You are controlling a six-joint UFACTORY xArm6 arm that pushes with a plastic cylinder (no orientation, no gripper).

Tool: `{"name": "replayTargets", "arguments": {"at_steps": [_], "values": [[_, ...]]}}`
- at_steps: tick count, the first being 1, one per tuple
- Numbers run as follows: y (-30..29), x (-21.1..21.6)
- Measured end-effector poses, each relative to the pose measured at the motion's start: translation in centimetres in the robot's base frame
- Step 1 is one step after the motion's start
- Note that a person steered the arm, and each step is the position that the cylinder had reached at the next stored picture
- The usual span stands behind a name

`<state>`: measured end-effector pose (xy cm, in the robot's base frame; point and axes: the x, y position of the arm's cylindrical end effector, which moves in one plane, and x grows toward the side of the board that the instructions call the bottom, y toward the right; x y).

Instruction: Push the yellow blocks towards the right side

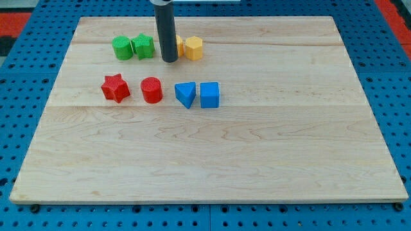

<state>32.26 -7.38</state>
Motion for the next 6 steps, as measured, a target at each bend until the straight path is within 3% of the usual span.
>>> {"name": "replayTargets", "arguments": {"at_steps": [1, 4, 5, 6], "values": [[-0.5, 1.0], [-3.5, -3.6], [-0.4, -3.6], [7.0, -3.4]]}}
